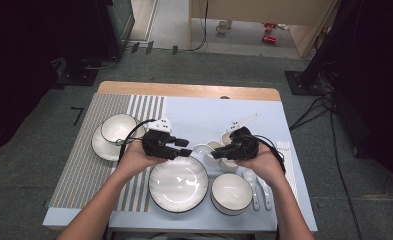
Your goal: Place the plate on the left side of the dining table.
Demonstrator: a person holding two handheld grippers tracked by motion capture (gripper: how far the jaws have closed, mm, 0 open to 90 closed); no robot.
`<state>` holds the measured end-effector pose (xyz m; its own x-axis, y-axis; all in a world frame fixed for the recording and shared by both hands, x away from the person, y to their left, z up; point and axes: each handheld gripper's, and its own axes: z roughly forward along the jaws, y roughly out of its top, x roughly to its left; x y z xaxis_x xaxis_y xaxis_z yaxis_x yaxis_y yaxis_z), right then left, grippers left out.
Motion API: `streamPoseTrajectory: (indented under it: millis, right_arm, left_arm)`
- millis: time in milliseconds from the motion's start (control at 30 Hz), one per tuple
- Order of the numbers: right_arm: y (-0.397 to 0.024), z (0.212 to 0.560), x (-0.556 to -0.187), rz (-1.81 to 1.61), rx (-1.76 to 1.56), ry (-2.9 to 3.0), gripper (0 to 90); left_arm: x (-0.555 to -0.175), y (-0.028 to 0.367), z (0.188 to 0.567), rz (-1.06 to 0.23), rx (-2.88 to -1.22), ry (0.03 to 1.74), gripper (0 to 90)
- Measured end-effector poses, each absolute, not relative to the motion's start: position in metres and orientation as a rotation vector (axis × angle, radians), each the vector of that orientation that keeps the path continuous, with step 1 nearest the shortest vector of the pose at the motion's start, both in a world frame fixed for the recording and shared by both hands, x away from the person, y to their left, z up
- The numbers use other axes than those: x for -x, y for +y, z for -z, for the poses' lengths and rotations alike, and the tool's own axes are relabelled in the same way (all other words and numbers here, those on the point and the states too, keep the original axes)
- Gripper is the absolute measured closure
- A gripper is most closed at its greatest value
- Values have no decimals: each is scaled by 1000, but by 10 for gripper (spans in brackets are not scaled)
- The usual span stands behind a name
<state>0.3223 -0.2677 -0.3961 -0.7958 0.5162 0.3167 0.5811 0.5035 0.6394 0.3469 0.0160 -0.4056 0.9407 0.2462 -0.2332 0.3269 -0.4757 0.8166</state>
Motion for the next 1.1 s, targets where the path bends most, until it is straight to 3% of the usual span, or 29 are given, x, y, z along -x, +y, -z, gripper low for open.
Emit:
streamPoseTrajectory:
  millis: [1100]
  right_arm:
    - [-244,402,-317,1120,908,-2660,837]
  left_arm:
    - [-336,-2,408,54,-2114,337,780]
